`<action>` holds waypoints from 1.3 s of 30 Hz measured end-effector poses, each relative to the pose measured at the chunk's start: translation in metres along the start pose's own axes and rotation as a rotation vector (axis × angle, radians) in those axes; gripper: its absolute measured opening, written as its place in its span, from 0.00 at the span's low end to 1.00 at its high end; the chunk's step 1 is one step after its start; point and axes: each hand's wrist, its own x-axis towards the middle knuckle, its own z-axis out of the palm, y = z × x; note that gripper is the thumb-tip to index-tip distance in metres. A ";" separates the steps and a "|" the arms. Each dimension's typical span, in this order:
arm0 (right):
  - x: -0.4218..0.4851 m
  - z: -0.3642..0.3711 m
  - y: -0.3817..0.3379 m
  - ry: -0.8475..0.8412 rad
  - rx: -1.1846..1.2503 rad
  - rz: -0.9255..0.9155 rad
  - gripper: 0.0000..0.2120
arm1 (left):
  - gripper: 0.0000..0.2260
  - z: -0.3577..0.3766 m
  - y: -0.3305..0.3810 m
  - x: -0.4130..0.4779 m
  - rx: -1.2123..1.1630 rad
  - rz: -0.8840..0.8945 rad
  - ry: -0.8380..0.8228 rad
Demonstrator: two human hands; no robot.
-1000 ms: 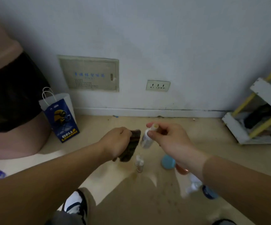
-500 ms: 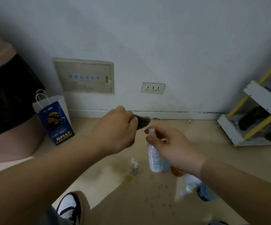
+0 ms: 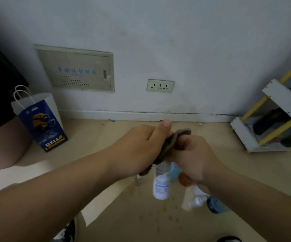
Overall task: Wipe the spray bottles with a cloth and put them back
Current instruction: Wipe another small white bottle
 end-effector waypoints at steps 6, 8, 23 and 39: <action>-0.002 -0.003 -0.008 0.112 -0.234 -0.199 0.10 | 0.13 0.011 -0.014 0.008 -0.320 -0.146 -0.001; -0.001 -0.002 -0.006 0.134 -0.348 -0.288 0.09 | 0.17 0.016 -0.012 0.005 -0.416 -0.182 -0.032; -0.002 -0.004 0.000 0.097 -0.431 -0.423 0.07 | 0.13 0.035 -0.024 0.004 -0.335 -0.097 0.229; 0.000 -0.007 0.003 0.007 -0.207 -0.147 0.04 | 0.17 0.002 -0.022 0.018 -0.646 -0.341 0.353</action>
